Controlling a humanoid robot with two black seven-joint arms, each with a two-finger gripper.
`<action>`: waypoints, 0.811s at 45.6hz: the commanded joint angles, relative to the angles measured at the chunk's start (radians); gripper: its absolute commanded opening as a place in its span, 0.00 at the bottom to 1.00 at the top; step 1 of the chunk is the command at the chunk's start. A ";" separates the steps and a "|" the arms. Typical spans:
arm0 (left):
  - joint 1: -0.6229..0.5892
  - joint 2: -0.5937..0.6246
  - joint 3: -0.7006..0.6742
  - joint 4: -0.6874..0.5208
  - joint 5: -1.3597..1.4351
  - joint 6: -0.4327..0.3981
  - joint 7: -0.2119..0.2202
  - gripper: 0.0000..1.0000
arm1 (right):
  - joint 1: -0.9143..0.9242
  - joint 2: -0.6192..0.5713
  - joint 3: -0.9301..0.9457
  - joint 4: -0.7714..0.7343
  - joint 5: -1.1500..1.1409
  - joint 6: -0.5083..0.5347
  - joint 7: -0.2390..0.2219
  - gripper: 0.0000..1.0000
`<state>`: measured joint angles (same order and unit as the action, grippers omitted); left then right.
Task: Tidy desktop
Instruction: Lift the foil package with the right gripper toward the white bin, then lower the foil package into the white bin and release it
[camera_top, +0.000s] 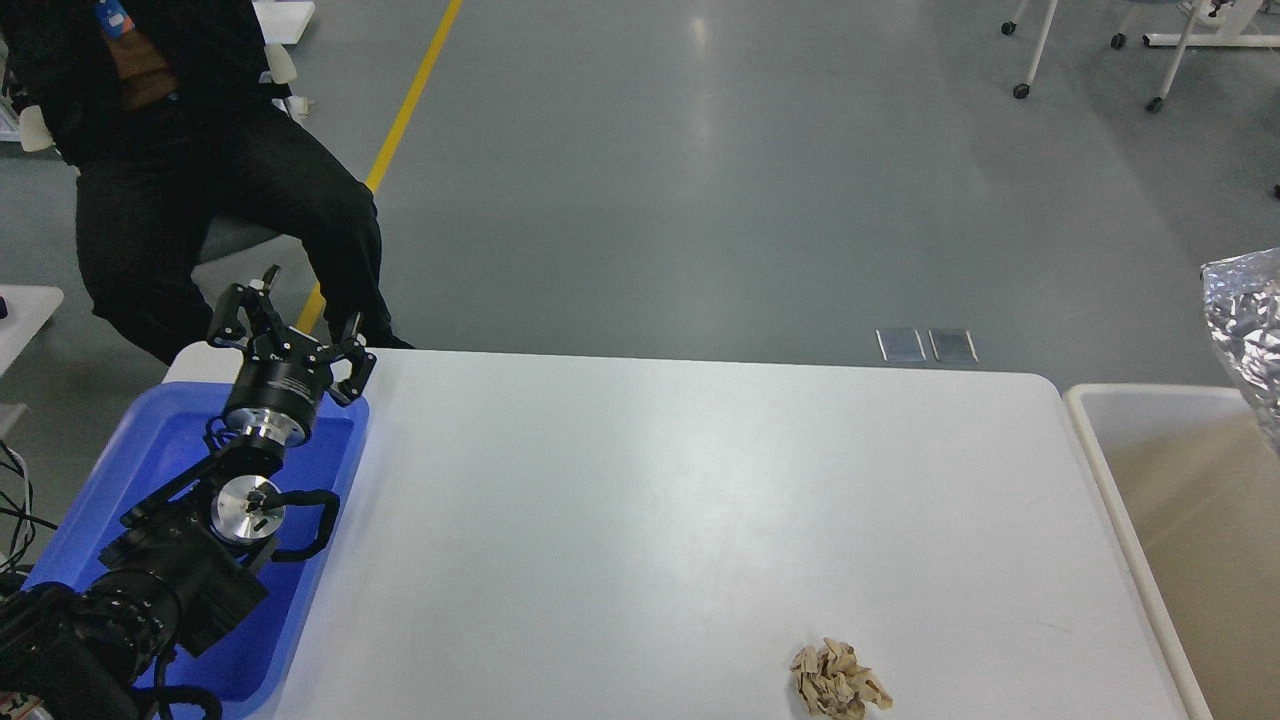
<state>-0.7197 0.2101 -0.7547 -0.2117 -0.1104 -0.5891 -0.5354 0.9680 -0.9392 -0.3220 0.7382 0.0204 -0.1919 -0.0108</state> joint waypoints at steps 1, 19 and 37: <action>0.000 0.000 0.000 0.000 0.000 0.002 0.000 1.00 | -0.169 0.146 0.178 -0.203 0.075 -0.058 -0.032 0.00; 0.000 0.000 0.000 0.000 0.000 0.002 0.000 1.00 | -0.296 0.296 0.276 -0.361 0.069 -0.058 -0.029 0.00; 0.000 0.000 0.000 0.000 0.000 0.002 0.000 1.00 | -0.325 0.405 0.331 -0.482 0.033 -0.067 -0.031 0.00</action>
<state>-0.7195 0.2102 -0.7547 -0.2117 -0.1104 -0.5874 -0.5353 0.6675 -0.5892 -0.0170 0.3043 0.0629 -0.2488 -0.0405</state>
